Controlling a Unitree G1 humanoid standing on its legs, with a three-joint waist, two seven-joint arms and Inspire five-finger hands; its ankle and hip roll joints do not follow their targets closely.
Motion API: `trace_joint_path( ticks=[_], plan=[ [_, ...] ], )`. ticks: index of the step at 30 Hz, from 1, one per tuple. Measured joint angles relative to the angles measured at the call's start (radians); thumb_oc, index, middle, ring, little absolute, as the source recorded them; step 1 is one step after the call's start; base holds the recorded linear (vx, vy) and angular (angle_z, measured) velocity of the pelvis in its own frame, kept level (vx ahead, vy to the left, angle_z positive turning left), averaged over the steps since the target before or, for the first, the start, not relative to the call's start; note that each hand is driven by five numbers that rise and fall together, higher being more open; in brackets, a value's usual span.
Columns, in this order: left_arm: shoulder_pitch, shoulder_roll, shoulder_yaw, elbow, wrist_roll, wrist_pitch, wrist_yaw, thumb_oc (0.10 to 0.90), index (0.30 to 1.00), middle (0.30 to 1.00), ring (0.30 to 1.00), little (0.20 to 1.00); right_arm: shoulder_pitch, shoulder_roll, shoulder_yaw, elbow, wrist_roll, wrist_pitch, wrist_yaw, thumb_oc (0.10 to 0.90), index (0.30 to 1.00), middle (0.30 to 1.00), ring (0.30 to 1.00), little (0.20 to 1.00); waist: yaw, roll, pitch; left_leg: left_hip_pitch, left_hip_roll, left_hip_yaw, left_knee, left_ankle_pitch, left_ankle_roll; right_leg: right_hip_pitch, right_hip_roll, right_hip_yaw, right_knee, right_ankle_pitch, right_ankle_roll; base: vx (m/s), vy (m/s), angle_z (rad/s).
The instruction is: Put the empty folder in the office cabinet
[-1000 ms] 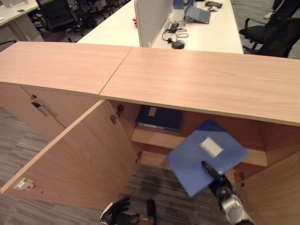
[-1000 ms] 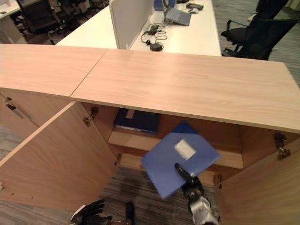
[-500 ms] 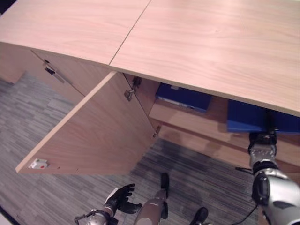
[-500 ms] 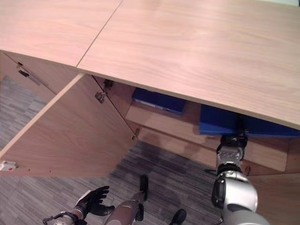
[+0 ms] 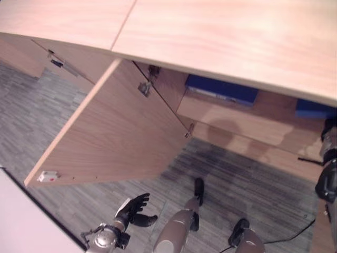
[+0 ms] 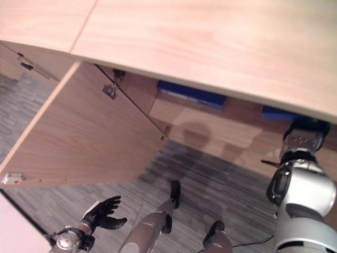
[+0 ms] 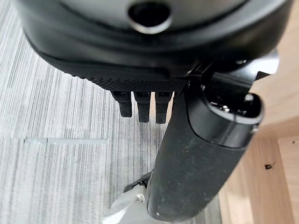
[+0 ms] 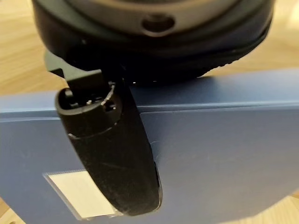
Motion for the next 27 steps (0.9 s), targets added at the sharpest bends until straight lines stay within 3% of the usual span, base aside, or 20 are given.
trace_joint_path(
  ticks=[6,10,11,12,13,14,15,18,23,27],
  plan=[
    [0.004,0.010,-0.005,-0.042,-0.065,-0.002,-0.009,0.800,0.900,0.900,0.900,0.900,-0.078,-0.036,0.092,0.011,-0.015,0.000,-0.032,0.400,0.300,0.300,0.300,0.300,-0.004,0.002,-0.001,-0.101,-0.006,0.024,0.041,0.014,-0.006,-0.156,-0.029,0.052,0.119,-0.030,-0.017,-0.02,0.000,-0.05],
    [-0.010,0.009,-0.007,-0.087,-0.113,-0.005,-0.008,0.800,0.900,0.900,0.900,0.900,-0.126,-0.070,0.137,0.013,-0.046,0.000,-0.040,0.400,0.300,0.300,0.300,0.300,-0.004,0.001,0.001,-0.193,-0.015,0.029,0.082,0.024,-0.022,-0.288,-0.058,0.082,0.243,-0.065,-0.050,-0.01,-0.021,0.07],
    [-0.010,0.010,-0.007,-0.091,-0.114,-0.005,-0.006,0.800,0.900,0.900,0.900,0.900,-0.131,-0.070,0.139,0.013,-0.048,0.000,-0.041,0.400,0.300,0.300,0.300,0.300,-0.006,0.000,0.002,-0.208,-0.015,0.034,0.095,0.001,-0.026,-0.304,-0.062,0.084,0.254,-0.067,-0.056,0.00,-0.001,0.05],
    [-0.013,0.009,-0.017,-0.097,-0.114,-0.005,-0.005,0.800,0.900,0.900,0.900,0.900,-0.144,-0.072,0.141,0.009,-0.054,-0.004,-0.038,0.400,0.300,0.300,0.300,0.300,-0.012,-0.005,0.006,-0.265,-0.014,0.050,0.176,-0.088,-0.032,-0.337,-0.085,0.093,0.267,-0.061,-0.070,0.00,0.012,0.05],
    [-0.013,0.010,-0.028,-0.098,-0.114,-0.005,-0.005,0.800,0.900,0.900,0.900,0.900,-0.151,-0.074,0.142,0.006,-0.054,-0.007,-0.038,0.400,0.300,0.300,0.300,0.300,-0.016,-0.005,0.005,-0.289,-0.013,0.052,0.226,-0.119,-0.028,-0.348,-0.090,0.101,0.278,-0.061,-0.070,0.00,0.026,-0.06],
    [-0.010,0.009,-0.036,-0.099,-0.114,-0.005,-0.006,0.800,0.900,0.900,0.900,0.900,-0.159,-0.074,0.142,0.007,-0.053,-0.007,-0.040,0.491,0.436,0.436,0.436,0.436,-0.012,-0.003,0.004,-0.299,-0.010,0.053,0.247,-0.114,-0.027,-0.359,-0.085,0.110,0.289,-0.062,-0.068,0.00,0.025,-0.27],
    [-0.010,0.009,-0.041,-0.098,-0.114,-0.005,-0.005,0.800,0.900,0.900,0.900,0.900,-0.166,-0.074,0.149,0.008,-0.053,-0.009,-0.044,0.800,0.900,0.900,0.900,0.900,-0.010,0.000,0.004,-0.304,-0.008,0.056,0.250,-0.073,-0.025,-0.373,-0.070,0.126,0.299,-0.065,-0.062,0.00,0.029,-0.26],
    [-0.022,0.009,-0.038,-0.105,-0.114,-0.006,-0.003,0.800,0.900,0.900,0.900,0.900,-0.182,-0.095,0.161,0.009,-0.054,-0.017,-0.057,0.800,0.900,0.900,0.900,0.900,-0.016,-0.001,0.004,-0.306,-0.015,0.060,0.216,-0.063,-0.025,-0.384,-0.078,0.130,0.288,-0.056,-0.052,0.01,0.026,0.00],
    [-0.029,0.010,-0.027,-0.109,-0.114,-0.010,0.014,0.800,0.900,0.900,0.900,0.900,-0.255,-0.120,0.188,0.060,-0.095,-0.001,-0.117,0.800,0.900,0.900,0.900,0.900,-0.014,0.000,0.004,-0.302,-0.022,0.064,0.198,-0.018,0.018,-0.377,-0.082,0.128,0.274,-0.052,-0.045,0.02,0.005,0.03],
    [-0.029,0.026,-0.030,-0.120,-0.113,-0.008,0.040,0.800,0.900,0.900,0.900,0.900,-0.301,-0.138,0.225,0.145,-0.165,0.070,-0.188,0.800,0.900,0.900,0.900,0.900,-0.019,-0.001,0.004,-0.231,-0.034,0.047,0.137,0.009,0.018,-0.315,-0.082,0.107,0.252,-0.053,-0.041,0.02,-0.003,0.09]
  ],
)
